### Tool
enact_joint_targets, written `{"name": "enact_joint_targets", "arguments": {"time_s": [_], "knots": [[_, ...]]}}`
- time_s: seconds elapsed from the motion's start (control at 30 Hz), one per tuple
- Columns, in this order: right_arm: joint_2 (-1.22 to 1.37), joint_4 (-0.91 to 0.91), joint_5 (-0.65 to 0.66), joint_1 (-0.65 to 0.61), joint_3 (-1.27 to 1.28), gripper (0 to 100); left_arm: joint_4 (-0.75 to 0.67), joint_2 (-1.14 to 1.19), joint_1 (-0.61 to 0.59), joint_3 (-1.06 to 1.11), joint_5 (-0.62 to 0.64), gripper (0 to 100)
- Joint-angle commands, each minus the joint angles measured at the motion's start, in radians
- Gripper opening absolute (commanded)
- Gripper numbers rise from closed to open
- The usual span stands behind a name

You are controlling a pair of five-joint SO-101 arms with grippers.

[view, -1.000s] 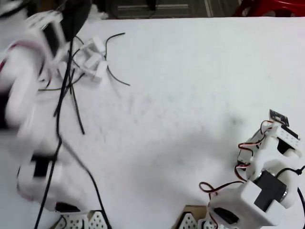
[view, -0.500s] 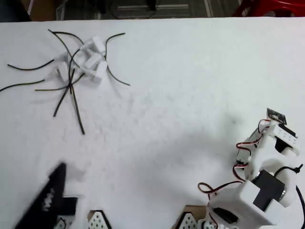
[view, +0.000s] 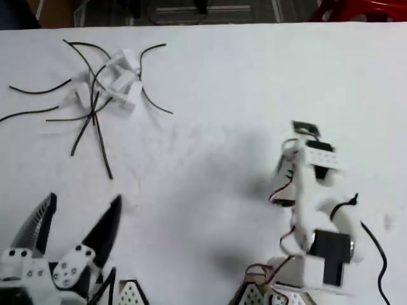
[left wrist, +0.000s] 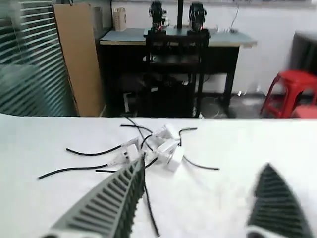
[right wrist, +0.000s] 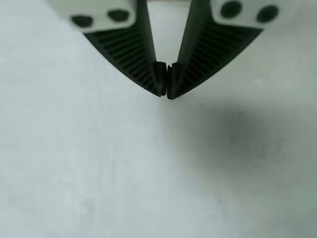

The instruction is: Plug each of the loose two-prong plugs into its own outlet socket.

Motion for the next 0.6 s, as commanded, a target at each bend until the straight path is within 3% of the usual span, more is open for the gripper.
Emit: {"name": "enact_joint_targets", "arguments": {"time_s": [0.0,0.07,0.23,0.4,0.47,0.57], "knots": [[-0.162,0.030,-0.008,-0.122,0.028,1.8,-0.037,0.010,-0.008,0.029,-0.084,13],[-0.252,0.005,-0.008,-0.194,0.083,1.8,-0.054,0.010,-0.008,0.061,-0.121,2],[-0.504,-0.127,-0.008,-0.335,0.296,1.8,-0.132,0.010,-0.010,0.253,-0.229,5],[-0.771,-0.213,-0.002,-0.335,0.505,1.8,-0.331,0.010,-0.010,0.580,-0.241,3],[-0.875,-0.229,0.000,-0.317,0.572,1.8,-0.410,0.010,-0.008,0.700,-0.189,3],[-1.018,-0.239,0.000,-0.271,0.666,1.8,-0.468,0.010,-0.012,0.841,-0.008,3]]}}
